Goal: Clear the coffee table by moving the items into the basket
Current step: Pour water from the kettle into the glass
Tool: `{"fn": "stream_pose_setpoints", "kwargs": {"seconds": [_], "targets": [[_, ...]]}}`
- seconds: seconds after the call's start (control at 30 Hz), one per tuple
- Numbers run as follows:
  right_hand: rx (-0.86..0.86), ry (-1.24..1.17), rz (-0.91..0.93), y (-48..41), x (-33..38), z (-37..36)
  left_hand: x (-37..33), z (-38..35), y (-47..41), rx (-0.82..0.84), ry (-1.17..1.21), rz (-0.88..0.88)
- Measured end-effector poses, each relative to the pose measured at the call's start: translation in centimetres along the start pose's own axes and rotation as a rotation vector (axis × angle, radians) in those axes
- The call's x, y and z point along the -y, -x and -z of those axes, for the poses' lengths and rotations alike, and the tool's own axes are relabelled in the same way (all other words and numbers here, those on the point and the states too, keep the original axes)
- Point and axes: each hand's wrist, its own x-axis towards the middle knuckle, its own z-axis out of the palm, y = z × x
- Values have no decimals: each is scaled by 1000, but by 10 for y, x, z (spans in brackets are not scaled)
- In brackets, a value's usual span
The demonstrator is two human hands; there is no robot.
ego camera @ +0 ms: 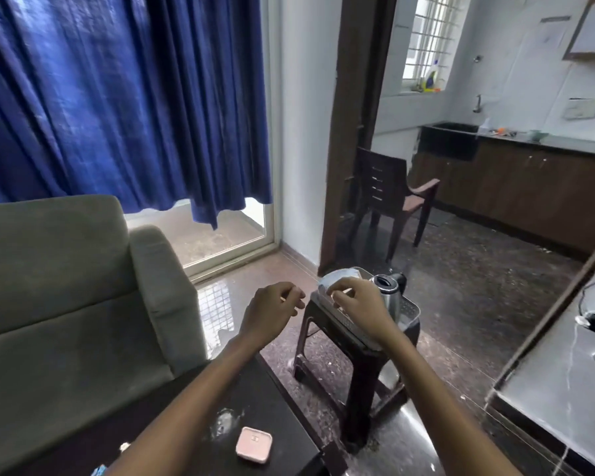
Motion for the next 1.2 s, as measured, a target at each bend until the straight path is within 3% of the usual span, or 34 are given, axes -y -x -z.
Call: {"fn": "stream_pose_setpoints", "kwargs": {"seconds": [0.23,0.47,0.73,0.83,1.07,1.2], "targets": [[116,56,-65,-38,-75,39,11,-82,-60,38,132,37],[282,175,-207,-107,-163,74,35,-164,-138,70,299,212],[324,272,-346,-178,-267,87,73,-246,-203,240,269,398],[325,272,-349,-212,-297,89,79,-270,-225,302,268,475],[437,436,-291,-301,-378,98,87,-320,-270,247,245,710],[662,601,-217,-339,-421,97,93,-357,-284,231,219,852]]}}
